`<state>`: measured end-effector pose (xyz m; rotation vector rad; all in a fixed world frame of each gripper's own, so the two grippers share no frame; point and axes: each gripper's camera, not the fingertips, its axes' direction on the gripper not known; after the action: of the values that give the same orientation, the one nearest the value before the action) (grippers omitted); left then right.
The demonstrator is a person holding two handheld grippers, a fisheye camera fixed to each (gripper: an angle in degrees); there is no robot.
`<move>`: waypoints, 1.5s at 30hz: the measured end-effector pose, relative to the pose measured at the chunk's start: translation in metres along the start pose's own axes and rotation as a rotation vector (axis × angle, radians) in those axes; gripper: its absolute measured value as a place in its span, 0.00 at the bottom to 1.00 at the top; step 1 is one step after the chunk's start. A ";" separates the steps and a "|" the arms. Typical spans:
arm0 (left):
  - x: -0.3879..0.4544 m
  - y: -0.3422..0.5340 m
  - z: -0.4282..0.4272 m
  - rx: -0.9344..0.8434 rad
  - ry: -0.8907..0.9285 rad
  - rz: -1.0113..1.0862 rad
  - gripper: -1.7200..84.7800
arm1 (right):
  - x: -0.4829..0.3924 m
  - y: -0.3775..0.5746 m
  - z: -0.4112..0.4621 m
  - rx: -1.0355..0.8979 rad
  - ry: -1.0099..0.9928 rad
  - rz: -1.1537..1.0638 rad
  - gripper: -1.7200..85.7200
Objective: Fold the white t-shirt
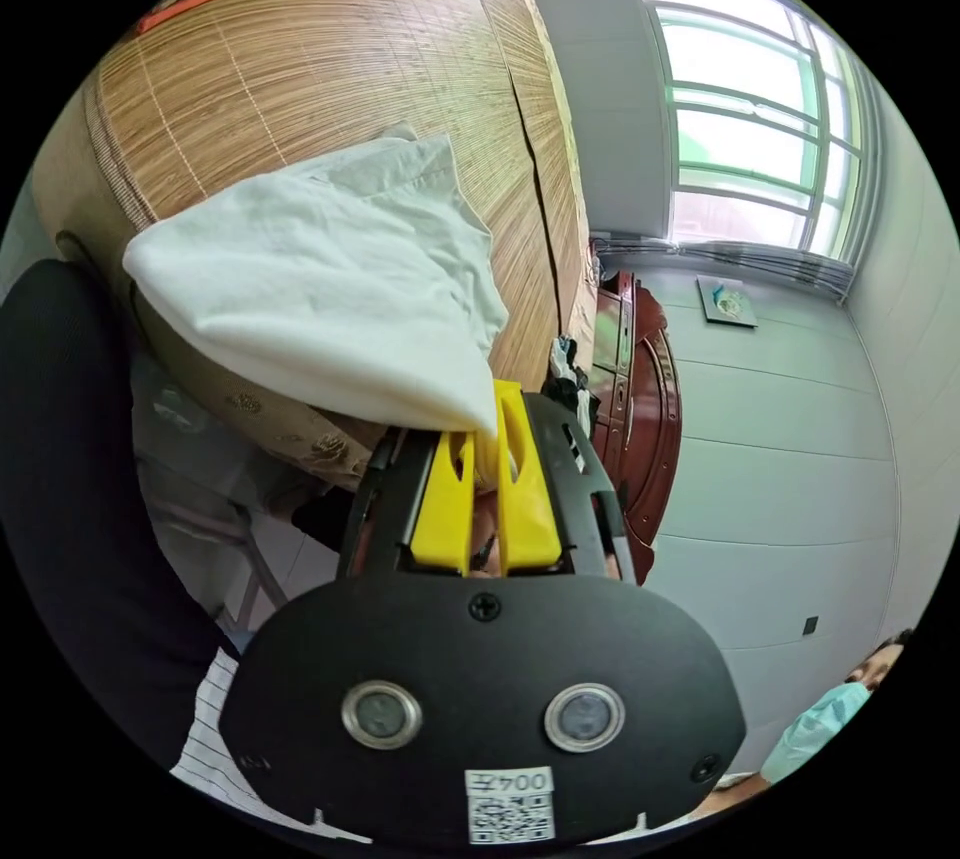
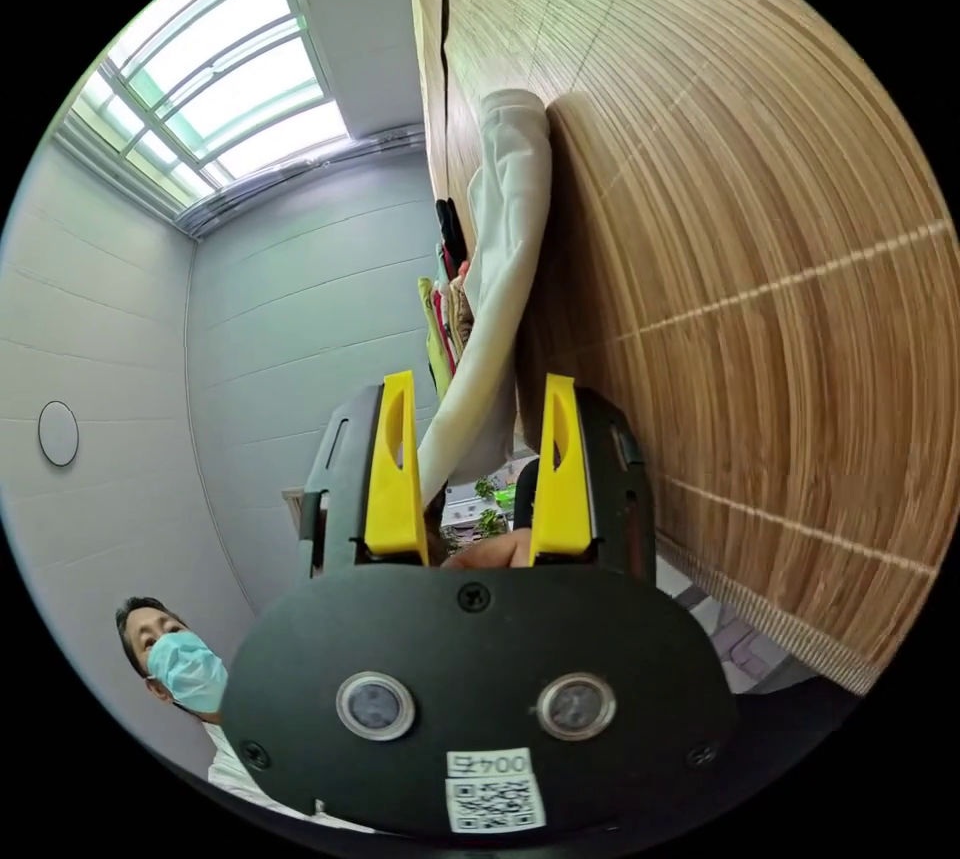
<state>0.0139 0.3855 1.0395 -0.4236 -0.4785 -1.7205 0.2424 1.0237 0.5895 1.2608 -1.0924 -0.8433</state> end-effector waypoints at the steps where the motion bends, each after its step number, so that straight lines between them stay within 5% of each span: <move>1: 0.001 -0.005 -0.003 -0.006 0.000 0.008 0.08 | -0.001 -0.014 0.004 0.005 0.002 0.008 0.22; 9: -0.003 -0.037 -0.031 -0.035 0.056 0.027 0.08 | -0.011 -0.088 0.037 0.011 0.039 0.024 0.20; 15: -0.006 -0.054 -0.052 -0.045 0.071 0.106 0.08 | -0.022 -0.115 0.061 0.071 0.081 0.044 0.07; 24: 0.036 -0.074 -0.179 0.049 0.280 0.235 0.08 | -0.185 -0.112 0.118 0.045 0.124 -0.209 0.07; 32: 0.069 -0.159 -0.387 0.192 0.415 0.275 0.08 | -0.358 -0.136 0.306 -0.150 0.264 -0.385 0.07; 39: 0.178 -0.214 -0.632 0.496 0.167 0.596 0.08 | -0.475 -0.160 0.492 -0.291 0.033 -0.636 0.07; 45: 0.076 -0.267 -0.640 0.605 0.019 0.509 0.08 | -0.451 -0.212 0.635 -0.448 0.131 -0.674 0.08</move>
<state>-0.2758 0.0295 0.5146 -0.0741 -0.7707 -1.0229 -0.4785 1.2241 0.2870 1.2778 -0.3201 -1.3948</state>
